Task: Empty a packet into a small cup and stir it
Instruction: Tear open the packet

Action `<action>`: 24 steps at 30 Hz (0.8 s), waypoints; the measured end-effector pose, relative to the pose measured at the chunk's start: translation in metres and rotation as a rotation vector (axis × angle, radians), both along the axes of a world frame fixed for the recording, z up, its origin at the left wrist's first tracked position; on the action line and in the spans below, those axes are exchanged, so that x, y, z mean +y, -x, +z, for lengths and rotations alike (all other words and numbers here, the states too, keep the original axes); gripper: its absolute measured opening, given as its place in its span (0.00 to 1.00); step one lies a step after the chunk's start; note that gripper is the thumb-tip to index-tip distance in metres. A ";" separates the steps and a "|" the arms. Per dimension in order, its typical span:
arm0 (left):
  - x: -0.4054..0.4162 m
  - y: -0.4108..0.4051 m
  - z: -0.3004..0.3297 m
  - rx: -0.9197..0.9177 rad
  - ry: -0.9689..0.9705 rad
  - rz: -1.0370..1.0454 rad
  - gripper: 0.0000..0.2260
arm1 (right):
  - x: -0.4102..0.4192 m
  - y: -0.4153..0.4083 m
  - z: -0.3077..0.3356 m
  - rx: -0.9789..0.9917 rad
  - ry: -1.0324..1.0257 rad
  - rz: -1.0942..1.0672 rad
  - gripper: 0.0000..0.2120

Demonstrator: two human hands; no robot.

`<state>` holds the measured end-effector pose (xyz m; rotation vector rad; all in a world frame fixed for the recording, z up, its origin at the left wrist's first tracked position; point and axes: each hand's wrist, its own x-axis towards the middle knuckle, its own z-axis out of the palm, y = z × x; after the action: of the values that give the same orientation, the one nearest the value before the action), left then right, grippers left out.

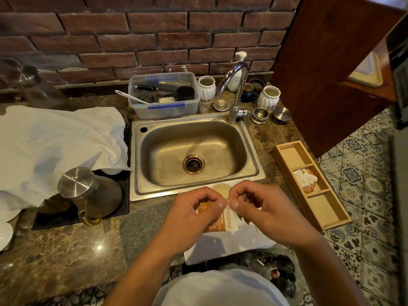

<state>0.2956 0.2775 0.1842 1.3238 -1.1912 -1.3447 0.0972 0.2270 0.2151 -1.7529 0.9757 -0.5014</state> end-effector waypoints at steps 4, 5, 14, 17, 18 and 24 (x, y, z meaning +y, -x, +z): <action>-0.002 -0.001 0.000 -0.004 -0.004 0.010 0.04 | 0.000 -0.001 -0.001 -0.028 0.002 -0.025 0.02; -0.002 -0.001 0.001 0.003 -0.008 0.016 0.04 | 0.000 -0.001 -0.001 -0.026 0.022 -0.034 0.02; -0.010 0.003 0.006 0.103 -0.089 0.120 0.04 | 0.004 -0.013 -0.009 0.149 0.376 -0.124 0.03; -0.012 0.003 0.010 0.183 -0.112 0.148 0.06 | 0.008 -0.018 -0.014 0.134 0.484 -0.178 0.05; -0.012 0.003 0.012 0.204 -0.112 0.151 0.08 | 0.009 -0.019 -0.015 0.124 0.514 -0.197 0.05; -0.011 0.005 0.014 0.235 -0.112 0.159 0.07 | 0.011 -0.020 -0.017 -0.001 0.390 -0.278 0.05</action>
<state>0.2905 0.2664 0.1983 1.2696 -0.8450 -1.4226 0.1167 0.2376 0.1980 -1.9658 1.1877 -0.9201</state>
